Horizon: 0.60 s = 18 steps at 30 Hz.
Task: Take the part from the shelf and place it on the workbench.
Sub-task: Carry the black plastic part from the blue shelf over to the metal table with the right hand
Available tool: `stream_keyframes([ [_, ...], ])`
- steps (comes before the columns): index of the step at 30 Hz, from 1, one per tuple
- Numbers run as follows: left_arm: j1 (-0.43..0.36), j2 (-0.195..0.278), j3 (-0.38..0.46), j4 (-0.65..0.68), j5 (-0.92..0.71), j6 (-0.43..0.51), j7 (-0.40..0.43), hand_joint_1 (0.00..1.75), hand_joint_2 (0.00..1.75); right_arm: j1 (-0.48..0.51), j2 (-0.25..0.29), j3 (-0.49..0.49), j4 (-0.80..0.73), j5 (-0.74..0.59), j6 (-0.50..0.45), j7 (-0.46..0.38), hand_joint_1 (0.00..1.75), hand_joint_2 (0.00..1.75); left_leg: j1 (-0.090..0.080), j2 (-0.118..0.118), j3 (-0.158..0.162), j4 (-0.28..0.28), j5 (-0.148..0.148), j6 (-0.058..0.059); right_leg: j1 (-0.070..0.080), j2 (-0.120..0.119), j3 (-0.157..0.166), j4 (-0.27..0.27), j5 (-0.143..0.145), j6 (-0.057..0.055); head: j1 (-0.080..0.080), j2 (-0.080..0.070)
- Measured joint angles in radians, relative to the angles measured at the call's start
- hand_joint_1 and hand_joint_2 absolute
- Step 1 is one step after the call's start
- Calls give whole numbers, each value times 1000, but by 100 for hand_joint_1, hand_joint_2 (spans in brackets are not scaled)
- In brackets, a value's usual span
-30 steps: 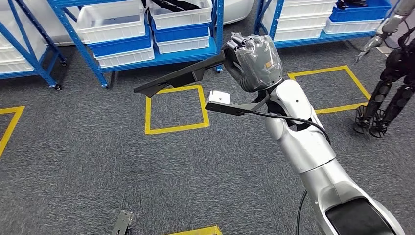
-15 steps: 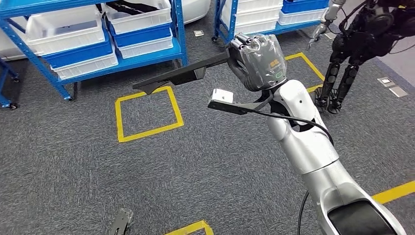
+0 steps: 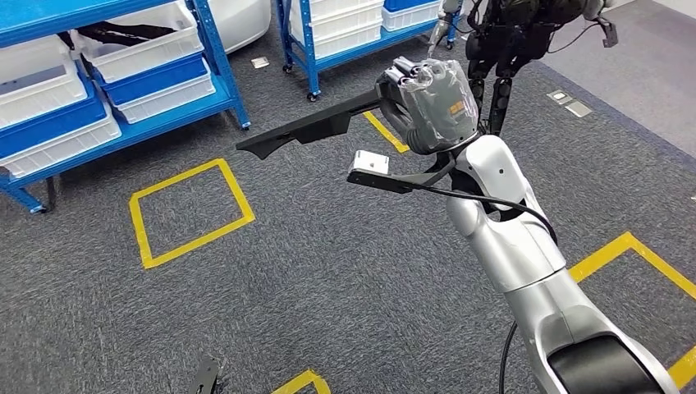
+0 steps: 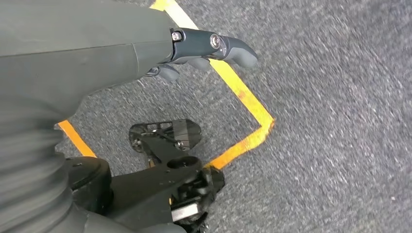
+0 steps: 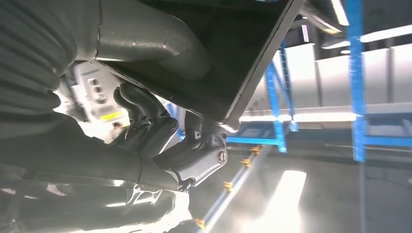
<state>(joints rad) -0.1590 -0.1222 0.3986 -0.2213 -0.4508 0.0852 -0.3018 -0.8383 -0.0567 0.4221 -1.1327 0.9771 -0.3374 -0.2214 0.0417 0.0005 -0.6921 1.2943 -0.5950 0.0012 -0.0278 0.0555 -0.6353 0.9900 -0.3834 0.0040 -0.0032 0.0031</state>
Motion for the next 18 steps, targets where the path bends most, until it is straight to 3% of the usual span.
stream_keyframes([
  [2, 0, 0, 0, 0, 0, 0, 0, 0, 175, 1, -1, 0, 0, 0, 1, 0, 154, 175, -7, -18, 58, -107, 60, 22, 6, 30, -1, 0, 5, -2, 0, 0],
  [3, -1, 2, 0, 0, -1, 0, 0, 0, 175, 1, -1, 0, 0, 0, 1, 0, 154, 175, -9, -43, 95, -176, 86, 34, 7, 41, -1, 0, 8, -1, 1, 0],
  [5, -2, 4, 0, 0, -1, 0, 0, 0, 175, 0, -1, -1, 0, 1, 2, 0, 154, 175, -18, -78, 138, -262, 111, 52, 6, 61, -4, -1, 16, 7, 2, 0],
  [6, -3, 5, 0, 0, -1, 1, 0, 0, 175, 0, -2, -2, 0, 1, 2, 0, 154, 175, -23, -81, 140, -269, 110, 55, 4, 70, -7, -3, 20, 14, 0, 0],
  [8, -5, 3, 0, 0, -2, 1, 0, 0, 175, 0, -4, -6, 0, 2, 3, 0, 154, 175, -26, -55, 143, -284, 124, 57, 5, 84, -16, -9, 31, 29, -4, 0],
  [10, -6, 1, 0, 0, -2, 1, 0, 0, 175, -4, -8, -11, -1, 3, 3, 1, 154, 175, -24, -28, 146, -308, 148, 58, 14, 43, -46, 29, 9, 28, -1, 0],
  [12, -4, -1, 0, 0, -3, 1, 0, 0, 175, -8, -9, -14, -1, 5, 4, 2, 154, 175, -28, 0, 139, -320, 163, 59, 18, -20, -103, 149, -54, 16, 4, 0],
  [14, -2, -1, 0, 0, -3, 1, 1, 0, 175, -5, -9, -14, 0, 8, 4, 4, 154, 175, -33, 30, 128, -319, 168, 57, 15, -42, -142, 260, -103, 18, 6, 0],
  [16, -2, -1, 0, 0, -3, 1, 2, 0, 175, -2, -10, -15, 0, 9, 5, 5, 154, 175, -35, 57, 120, -319, 173, 53, 12, -50, -110, 240, -102, 30, 7, 0],
  [18, -2, -1, 1, 0, -4, 1, 2, 0, 175, -3, -12, -16, 0, 10, 5, 5, 154, 175, -37, 82, 117, -316, 175, 48, 10, -86, -8, 92, -72, 40, 6, 0],
])
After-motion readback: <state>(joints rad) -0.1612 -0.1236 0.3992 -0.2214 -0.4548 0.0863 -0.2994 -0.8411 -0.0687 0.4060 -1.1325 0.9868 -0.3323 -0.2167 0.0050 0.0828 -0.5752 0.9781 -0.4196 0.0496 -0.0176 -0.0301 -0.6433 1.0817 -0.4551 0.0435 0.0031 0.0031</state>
